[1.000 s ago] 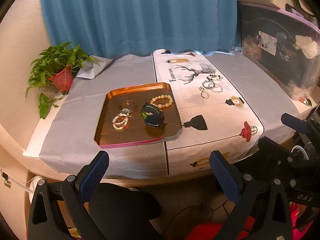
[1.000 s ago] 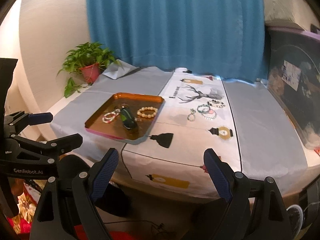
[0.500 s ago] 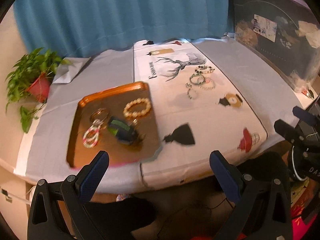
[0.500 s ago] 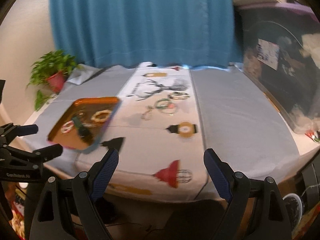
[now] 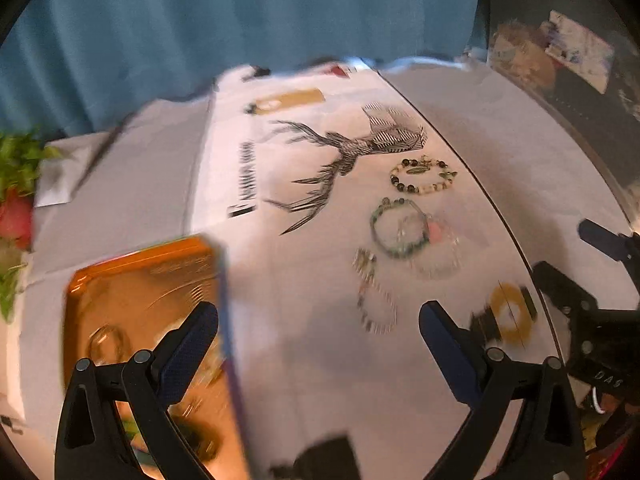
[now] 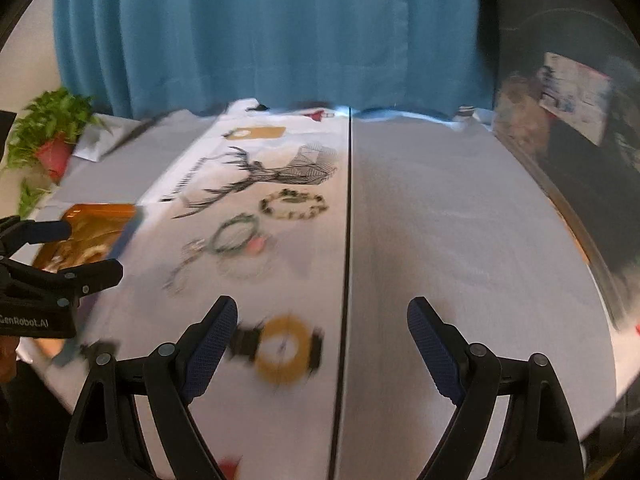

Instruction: Organize jewelry

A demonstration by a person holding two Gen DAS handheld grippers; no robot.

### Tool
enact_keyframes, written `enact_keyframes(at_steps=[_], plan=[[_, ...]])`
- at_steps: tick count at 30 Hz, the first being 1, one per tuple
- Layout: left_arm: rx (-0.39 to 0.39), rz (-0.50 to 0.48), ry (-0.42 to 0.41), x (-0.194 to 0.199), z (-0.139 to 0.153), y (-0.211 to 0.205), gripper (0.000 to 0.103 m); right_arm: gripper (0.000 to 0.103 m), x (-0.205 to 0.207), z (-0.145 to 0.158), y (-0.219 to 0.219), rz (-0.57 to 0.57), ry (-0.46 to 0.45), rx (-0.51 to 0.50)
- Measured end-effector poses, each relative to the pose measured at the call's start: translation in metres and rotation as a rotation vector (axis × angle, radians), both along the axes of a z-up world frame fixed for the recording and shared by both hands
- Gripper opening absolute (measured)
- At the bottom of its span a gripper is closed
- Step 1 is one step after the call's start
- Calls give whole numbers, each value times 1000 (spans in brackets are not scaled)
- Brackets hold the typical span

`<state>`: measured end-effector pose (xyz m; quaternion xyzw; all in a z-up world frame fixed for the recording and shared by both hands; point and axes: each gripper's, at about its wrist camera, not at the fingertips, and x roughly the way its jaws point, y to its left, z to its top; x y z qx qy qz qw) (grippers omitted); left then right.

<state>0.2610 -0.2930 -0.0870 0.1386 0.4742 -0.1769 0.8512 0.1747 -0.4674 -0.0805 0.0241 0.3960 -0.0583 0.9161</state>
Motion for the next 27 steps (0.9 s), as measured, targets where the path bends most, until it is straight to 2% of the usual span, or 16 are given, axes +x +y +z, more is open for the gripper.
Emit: enact_keyframes(at_steps=[3, 6, 10, 12, 17, 19, 20, 21, 22, 23, 25, 27], plan=[[-16, -9, 95, 29, -20, -12, 100, 87, 39, -16, -6, 36, 44, 2], [-21, -10, 138, 42, -33, -17, 100, 87, 68, -31, -3, 68, 79, -8], [20, -4, 196, 49, -54, -15, 102, 87, 91, -55, 7, 135, 126, -53], [-2, -4, 170, 45, -54, -8, 102, 89, 90, -55, 7, 151, 101, -69], [-2, -12, 173, 40, -53, -7, 100, 89, 83, -54, 4, 161, 100, -57], [-16, -29, 142, 34, -47, -9, 77, 88, 82, -53, 4, 164, 99, -59], [-29, -54, 125, 30, -41, -12, 36, 87, 83, -54, 5, 167, 99, -64], [-39, -85, 141, 29, -39, -17, 7, 68, 82, -53, 7, 188, 93, -57], [-54, -98, 160, 29, -38, -18, 4, 28, 85, -53, 11, 229, 88, -23], [-83, -110, 179, 28, -36, -19, 1, 11, 84, -51, 18, 265, 78, -32], [-92, -117, 172, 23, -29, -19, 1, 8, 82, -50, 34, 300, 100, -103], [-126, -113, 152, 16, -13, -10, 1, 8, 80, -47, 29, 280, 117, -29]])
